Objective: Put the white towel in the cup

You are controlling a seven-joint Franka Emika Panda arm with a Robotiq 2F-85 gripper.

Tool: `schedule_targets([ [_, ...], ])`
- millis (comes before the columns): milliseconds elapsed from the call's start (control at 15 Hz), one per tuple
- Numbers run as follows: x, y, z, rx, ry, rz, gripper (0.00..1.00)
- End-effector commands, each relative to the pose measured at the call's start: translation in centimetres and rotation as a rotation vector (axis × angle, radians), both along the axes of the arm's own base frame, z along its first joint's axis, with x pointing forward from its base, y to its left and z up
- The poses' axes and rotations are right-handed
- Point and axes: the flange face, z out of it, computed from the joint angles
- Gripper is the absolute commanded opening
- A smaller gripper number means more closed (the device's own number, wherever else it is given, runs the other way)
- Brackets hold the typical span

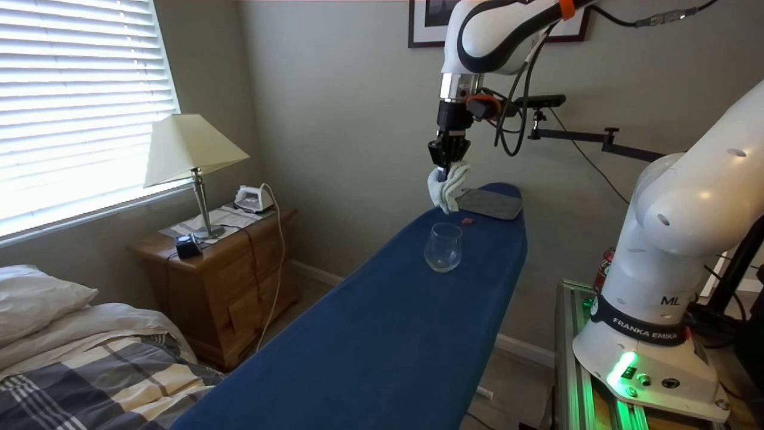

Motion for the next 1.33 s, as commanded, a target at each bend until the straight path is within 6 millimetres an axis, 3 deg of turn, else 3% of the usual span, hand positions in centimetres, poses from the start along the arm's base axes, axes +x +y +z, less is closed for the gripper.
schedule_targets([
  [0,0.6,1.6,-0.8,0.041,0.044,0.035,0.02],
  [333,0.3,2.8,-2.6,0.046,0.110,0.056,0.02],
  [800,0.6,2.7,-5.4,0.043,0.121,0.062,0.02],
  [1267,1.1,2.9,-7.0,0.018,0.080,0.065,0.02],
])
